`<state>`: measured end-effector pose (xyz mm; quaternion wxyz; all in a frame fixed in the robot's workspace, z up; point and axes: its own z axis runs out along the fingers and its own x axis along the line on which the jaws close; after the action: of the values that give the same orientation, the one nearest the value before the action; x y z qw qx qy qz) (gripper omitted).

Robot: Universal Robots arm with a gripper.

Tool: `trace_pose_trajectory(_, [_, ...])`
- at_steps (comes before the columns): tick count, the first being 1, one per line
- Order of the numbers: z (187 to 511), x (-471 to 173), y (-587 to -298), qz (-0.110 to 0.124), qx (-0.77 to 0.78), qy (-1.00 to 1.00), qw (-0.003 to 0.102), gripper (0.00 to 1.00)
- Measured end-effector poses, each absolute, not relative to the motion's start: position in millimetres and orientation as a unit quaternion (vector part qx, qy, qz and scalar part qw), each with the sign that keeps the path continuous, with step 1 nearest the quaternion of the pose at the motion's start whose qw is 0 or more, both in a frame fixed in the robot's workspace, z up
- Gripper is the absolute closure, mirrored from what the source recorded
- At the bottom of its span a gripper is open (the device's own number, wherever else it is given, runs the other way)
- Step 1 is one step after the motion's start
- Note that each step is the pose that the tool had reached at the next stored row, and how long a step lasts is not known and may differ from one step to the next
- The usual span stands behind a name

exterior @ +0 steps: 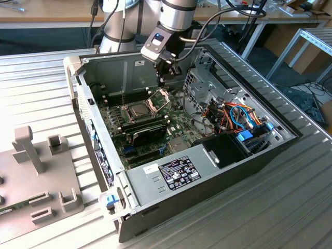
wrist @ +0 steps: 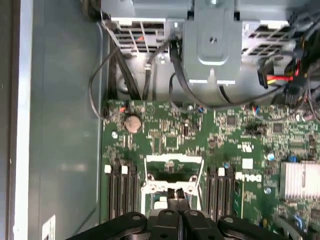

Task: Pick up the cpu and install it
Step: 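Close the cpu cover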

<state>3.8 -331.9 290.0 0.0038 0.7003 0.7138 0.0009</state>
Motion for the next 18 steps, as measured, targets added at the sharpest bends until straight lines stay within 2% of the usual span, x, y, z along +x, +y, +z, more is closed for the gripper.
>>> trace_pose_trajectory(2, [289.4, 29.2, -331.9, 0.001, 0.7, 0.714, 0.004, 0.89])
trace_pose_trajectory(10, [288.9, 47.6, -331.9, 0.001, 0.7, 0.714, 0.004, 0.89])
trace_pose_trajectory(18, [265.8, 47.7, -331.9, 0.001, 0.7, 0.714, 0.004, 0.89])
